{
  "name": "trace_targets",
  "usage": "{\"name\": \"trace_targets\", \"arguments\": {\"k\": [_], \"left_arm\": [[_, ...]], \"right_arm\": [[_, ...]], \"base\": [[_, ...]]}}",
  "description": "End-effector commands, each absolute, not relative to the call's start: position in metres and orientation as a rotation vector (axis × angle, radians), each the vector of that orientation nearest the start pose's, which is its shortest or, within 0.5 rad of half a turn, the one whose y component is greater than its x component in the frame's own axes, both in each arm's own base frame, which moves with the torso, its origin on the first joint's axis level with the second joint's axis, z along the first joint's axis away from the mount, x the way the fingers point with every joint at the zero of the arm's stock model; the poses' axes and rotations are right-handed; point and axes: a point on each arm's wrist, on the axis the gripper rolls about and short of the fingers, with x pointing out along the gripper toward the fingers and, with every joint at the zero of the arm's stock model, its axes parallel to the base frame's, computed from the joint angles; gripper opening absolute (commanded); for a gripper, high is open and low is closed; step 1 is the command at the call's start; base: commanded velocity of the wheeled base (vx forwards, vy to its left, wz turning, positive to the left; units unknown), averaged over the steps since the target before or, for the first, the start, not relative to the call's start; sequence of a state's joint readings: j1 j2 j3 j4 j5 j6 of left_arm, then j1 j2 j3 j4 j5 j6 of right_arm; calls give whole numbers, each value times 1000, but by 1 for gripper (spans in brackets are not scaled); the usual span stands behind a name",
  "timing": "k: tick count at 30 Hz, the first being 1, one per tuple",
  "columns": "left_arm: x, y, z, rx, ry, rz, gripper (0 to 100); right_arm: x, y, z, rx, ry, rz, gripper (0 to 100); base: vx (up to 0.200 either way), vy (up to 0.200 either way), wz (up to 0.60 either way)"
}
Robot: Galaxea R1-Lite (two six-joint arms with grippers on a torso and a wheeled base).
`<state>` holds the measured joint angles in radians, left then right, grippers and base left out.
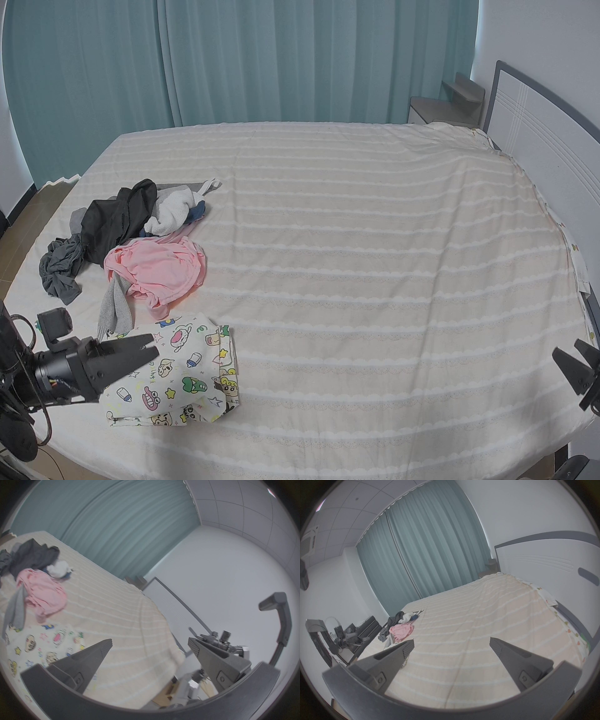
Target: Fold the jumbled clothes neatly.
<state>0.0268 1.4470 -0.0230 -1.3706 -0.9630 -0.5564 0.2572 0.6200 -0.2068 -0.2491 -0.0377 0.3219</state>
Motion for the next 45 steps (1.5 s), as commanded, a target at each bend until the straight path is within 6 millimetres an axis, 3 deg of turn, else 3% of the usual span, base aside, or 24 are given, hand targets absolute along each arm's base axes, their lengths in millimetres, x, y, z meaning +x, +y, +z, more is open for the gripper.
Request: {"name": "trace_targets", "arguments": {"k": [1,3,4,6,10,12,15,17,21,22,24,29,33,34,35,36,39,45], "left_arm": [[90,-43,150,-466,304,-1219,100],[81,-44,149,-466,324,-1252,100],[64,-44,147,-464,354,-1309,100],[48,-41,142,-465,390,-1346,100],[23,-30,132,-467,397,-1329,100],[15,-25,127,-471,371,-1267,100],[13,-23,126,-476,338,-1199,100],[10,-19,125,-495,245,-1022,100],[3,-13,121,-509,166,-865,100],[-3,-8,119,-525,89,-692,100],[-6,-6,116,-522,53,-608,100],[-21,-7,98,-358,-58,-276,100],[-22,-6,96,-304,-70,-240,100],[-23,-3,87,-232,-90,-122,100],[-23,-3,87,-232,-90,-122,100],[-23,-1,84,-71,-79,-21,100],[-23,4,83,34,-64,188,100],[-22,2,79,-125,-27,115,100]], "right_arm": [[-14,-2,126,231,47,83,100],[-18,-2,121,217,26,71,100],[-24,-2,112,182,-12,69,100],[-26,0,106,141,-26,51,100],[-23,1,77,61,-10,63,100],[-23,1,81,60,-52,60,100],[-23,1,81,57,-50,60,100],[-23,1,80,19,-45,59,100],[-23,1,80,2,-44,48,100],[-23,1,80,-16,-45,35,100],[-23,1,80,-18,-45,35,100],[-23,0,80,-17,-45,12,100],[-23,0,80,-9,-45,7,100],[-23,0,80,20,-44,5,100],[-23,0,80,20,-44,5,100],[-23,0,80,41,-44,9,100],[-23,0,80,44,-44,9,100],[-23,1,80,41,-44,38,100]], "base": [[0,0,0],[0,0,0],[0,0,0],[0,0,0],[0,0,0],[0,0,0],[0,0,0],[0,0,0],[0,0,0],[0,0,0],[0,0,0],[0,0,0],[0,0,0],[0,0,0],[0,0,0],[0,0,0],[0,0,0],[0,0,0]]}}
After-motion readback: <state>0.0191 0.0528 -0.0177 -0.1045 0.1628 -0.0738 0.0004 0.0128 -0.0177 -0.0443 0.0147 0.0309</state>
